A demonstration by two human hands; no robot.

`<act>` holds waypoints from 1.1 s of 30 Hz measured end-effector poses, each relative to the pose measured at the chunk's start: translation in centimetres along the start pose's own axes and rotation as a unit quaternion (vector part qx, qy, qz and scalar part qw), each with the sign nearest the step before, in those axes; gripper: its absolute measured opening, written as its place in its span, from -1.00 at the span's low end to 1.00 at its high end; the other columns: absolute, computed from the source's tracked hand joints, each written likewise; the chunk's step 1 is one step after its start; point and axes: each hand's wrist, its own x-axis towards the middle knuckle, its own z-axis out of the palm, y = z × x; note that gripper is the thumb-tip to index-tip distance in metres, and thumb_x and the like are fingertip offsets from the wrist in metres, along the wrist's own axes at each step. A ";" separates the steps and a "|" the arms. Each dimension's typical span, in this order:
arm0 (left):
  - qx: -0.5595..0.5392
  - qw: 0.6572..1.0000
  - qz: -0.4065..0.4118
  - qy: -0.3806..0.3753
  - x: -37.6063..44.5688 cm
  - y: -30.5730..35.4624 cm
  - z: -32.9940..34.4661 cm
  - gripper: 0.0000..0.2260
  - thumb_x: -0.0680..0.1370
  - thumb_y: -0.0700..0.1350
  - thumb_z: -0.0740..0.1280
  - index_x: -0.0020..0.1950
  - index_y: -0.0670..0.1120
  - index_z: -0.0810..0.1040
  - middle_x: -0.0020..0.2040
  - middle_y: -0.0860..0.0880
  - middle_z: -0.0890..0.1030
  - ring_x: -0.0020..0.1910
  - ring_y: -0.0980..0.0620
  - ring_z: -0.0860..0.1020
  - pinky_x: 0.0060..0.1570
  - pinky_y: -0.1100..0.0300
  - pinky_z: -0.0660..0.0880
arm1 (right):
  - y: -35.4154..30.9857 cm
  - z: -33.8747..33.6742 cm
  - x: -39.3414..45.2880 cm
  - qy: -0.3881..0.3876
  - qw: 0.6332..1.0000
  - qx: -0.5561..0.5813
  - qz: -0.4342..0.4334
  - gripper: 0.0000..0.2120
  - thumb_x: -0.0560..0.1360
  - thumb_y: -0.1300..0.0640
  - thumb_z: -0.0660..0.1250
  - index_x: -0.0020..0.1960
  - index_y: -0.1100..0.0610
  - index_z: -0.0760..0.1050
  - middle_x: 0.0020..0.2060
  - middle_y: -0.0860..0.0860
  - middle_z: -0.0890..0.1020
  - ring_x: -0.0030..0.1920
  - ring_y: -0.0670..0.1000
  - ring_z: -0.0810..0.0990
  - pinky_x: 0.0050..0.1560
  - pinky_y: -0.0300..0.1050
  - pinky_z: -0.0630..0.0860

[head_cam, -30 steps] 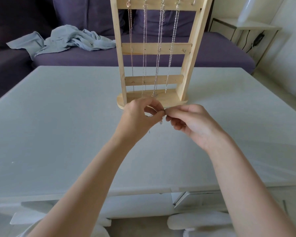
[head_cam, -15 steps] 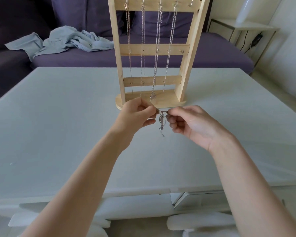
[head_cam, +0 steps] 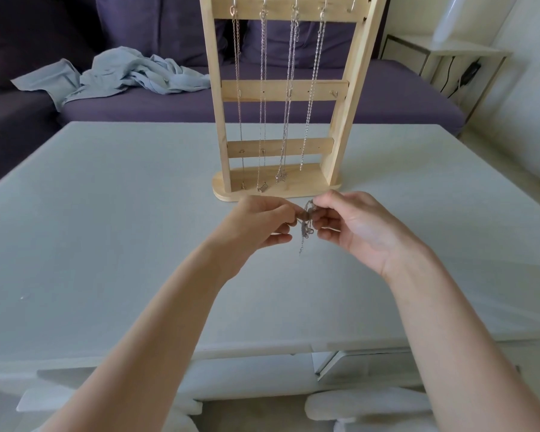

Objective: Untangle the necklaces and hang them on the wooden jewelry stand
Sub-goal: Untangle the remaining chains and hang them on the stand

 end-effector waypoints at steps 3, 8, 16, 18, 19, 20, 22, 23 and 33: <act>-0.049 0.998 -0.024 -0.012 0.0 -0.2 0.4 -0.81 0.55 -0.24 0.24 -0.21 -0.14 0.59 -0.29 0.00 0.54 -0.32 0.11 0.51 -0.22 0.31 0.53 | 0.0 -0.1 0.0 0.004 1.000 0.002 -0.001 -0.77 0.50 0.27 0.26 -0.33 0.17 0.49 -0.38 0.04 0.55 -0.38 -0.07 0.46 -0.30 -0.23 0.38; -0.133 0.989 -0.047 -0.034 0.0 -0.1 0.6 -0.83 0.54 -0.18 0.31 -0.23 -0.15 0.59 -0.30 -0.03 0.57 -0.32 0.09 0.54 -0.18 0.26 0.55 | -0.1 -0.2 0.1 0.021 1.000 0.017 -0.001 -0.79 0.49 0.28 0.26 -0.32 0.17 0.46 -0.39 0.03 0.52 -0.38 -0.06 0.45 -0.31 -0.24 0.38; -0.007 1.000 0.003 0.009 0.2 -0.4 0.4 -0.91 0.52 -0.16 0.36 -0.19 -0.12 0.56 -0.30 0.04 0.55 -0.31 0.18 0.52 -0.19 0.35 0.53 | -0.2 0.0 0.0 0.026 0.998 0.048 0.013 -0.76 0.49 0.31 0.25 -0.35 0.18 0.46 -0.46 0.02 0.55 -0.42 -0.06 0.44 -0.42 -0.31 0.39; 0.035 0.999 0.022 0.025 0.2 -0.4 0.5 -0.89 0.53 -0.16 0.36 -0.20 -0.10 0.54 -0.30 0.04 0.53 -0.31 0.17 0.51 -0.18 0.35 0.52 | -0.2 0.1 0.0 0.022 0.998 0.048 0.018 -0.76 0.49 0.32 0.25 -0.35 0.17 0.43 -0.48 0.02 0.51 -0.44 -0.05 0.40 -0.47 -0.31 0.34; 0.045 0.998 0.028 0.031 0.3 -0.5 0.5 -0.89 0.53 -0.16 0.36 -0.21 -0.10 0.53 -0.29 0.04 0.53 -0.30 0.17 0.51 -0.18 0.34 0.52 | -0.2 0.1 -0.1 0.020 0.999 0.041 0.021 -0.75 0.49 0.31 0.24 -0.35 0.15 0.41 -0.50 0.00 0.47 -0.46 -0.05 0.36 -0.49 -0.31 0.30; 0.046 0.998 0.031 0.037 0.3 -0.5 0.4 -0.89 0.53 -0.15 0.36 -0.20 -0.09 0.53 -0.28 0.04 0.53 -0.29 0.17 0.52 -0.17 0.34 0.52 | -0.2 0.2 0.0 0.018 0.999 0.030 0.025 -0.75 0.49 0.30 0.24 -0.35 0.14 0.40 -0.53 -0.02 0.43 -0.47 -0.06 0.33 -0.50 -0.30 0.26; 0.031 0.998 0.027 0.041 0.3 -0.5 0.1 -0.89 0.54 -0.15 0.35 -0.19 -0.09 0.54 -0.25 0.03 0.54 -0.23 0.16 0.54 -0.13 0.31 0.53 | -0.2 0.2 0.0 0.016 0.999 0.009 0.033 -0.76 0.49 0.27 0.25 -0.34 0.11 0.39 -0.57 -0.06 0.33 -0.50 -0.07 0.26 -0.50 -0.28 0.17; 0.013 0.999 0.021 0.037 0.3 -0.5 -0.1 -0.90 0.54 -0.15 0.34 -0.18 -0.10 0.54 -0.23 0.02 0.55 -0.21 0.15 0.54 -0.12 0.30 0.52 | -0.2 0.2 0.0 0.015 0.999 0.004 0.035 -0.76 0.48 0.26 0.26 -0.34 0.11 0.38 -0.57 -0.07 0.30 -0.50 -0.07 0.24 -0.50 -0.27 0.15; -0.020 0.998 0.000 0.053 0.6 -0.5 0.0 -0.86 0.55 -0.21 0.30 -0.21 -0.15 0.53 -0.24 -0.04 0.55 -0.34 0.14 0.45 -0.29 0.40 0.51 | 0.2 0.2 -0.3 -0.027 0.994 -0.105 -0.009 -0.90 0.50 0.22 0.35 -0.20 0.15 0.52 -0.55 -0.02 0.51 -0.54 -0.09 0.33 -0.47 -0.30 0.21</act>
